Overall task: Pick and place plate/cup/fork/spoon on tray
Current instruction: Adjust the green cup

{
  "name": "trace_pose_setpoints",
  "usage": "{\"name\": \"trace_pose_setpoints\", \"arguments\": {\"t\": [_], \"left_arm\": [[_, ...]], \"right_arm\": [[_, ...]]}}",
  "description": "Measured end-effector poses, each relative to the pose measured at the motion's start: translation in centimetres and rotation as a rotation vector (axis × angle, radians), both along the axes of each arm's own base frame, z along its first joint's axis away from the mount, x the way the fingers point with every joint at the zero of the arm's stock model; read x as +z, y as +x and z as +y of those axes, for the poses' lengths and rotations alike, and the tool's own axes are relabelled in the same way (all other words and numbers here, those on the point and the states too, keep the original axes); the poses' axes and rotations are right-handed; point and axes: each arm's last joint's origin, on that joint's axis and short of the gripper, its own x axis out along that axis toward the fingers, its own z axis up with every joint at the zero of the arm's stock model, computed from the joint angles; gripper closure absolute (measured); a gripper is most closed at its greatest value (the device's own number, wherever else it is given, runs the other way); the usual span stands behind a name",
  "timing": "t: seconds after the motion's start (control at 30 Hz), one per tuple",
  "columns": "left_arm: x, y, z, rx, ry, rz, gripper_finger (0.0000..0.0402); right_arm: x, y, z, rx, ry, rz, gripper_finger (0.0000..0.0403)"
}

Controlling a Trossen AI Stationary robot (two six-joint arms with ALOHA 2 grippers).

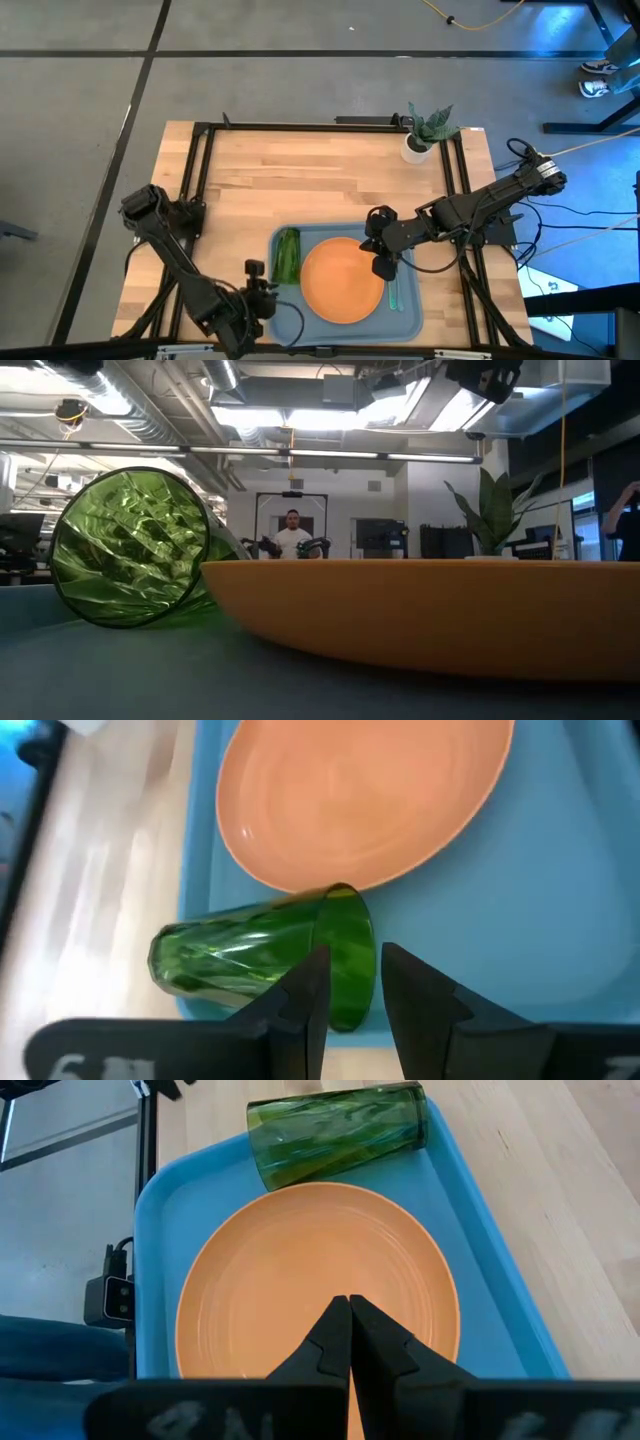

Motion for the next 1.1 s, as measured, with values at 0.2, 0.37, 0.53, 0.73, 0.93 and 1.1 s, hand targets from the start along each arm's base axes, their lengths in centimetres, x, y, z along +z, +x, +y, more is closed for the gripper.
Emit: {"name": "trace_pose_setpoints", "arguments": {"t": [0.2, 0.37, 0.53, 0.73, 0.93, 1.1], "left_arm": [[-1.9, 0.4, -0.6, 0.023, 0.098, -0.033, 0.0317], [-3.0, 0.9, -0.5, 0.043, 0.116, -0.017, 0.0317], [-4.1, 1.3, -0.6, 0.049, 0.147, -0.002, 0.0317], [-4.0, 1.6, 0.1, 0.07, 0.193, -0.004, 0.0317], [-4.9, 2.1, 0.6, 0.084, 0.208, 0.045, 0.0317], [-5.3, 2.2, 0.6, 0.084, 0.215, 0.057, 0.0317]], "right_arm": [[0.0, 0.0, 0.0, 0.0, 0.0, 0.0, 0.04], [0.0, 0.0, 0.0, -0.001, 0.001, 0.0, 0.04], [0.0, 0.0, 0.0, -0.001, 0.0, 0.0, 0.04], [0.0, 0.0, 0.0, -0.002, 0.002, 0.0, 0.04], [0.0, 0.0, 0.0, -0.002, 0.003, 0.0, 0.04], [0.0, 0.0, 0.0, -0.002, 0.003, 0.0, 0.04]]}}
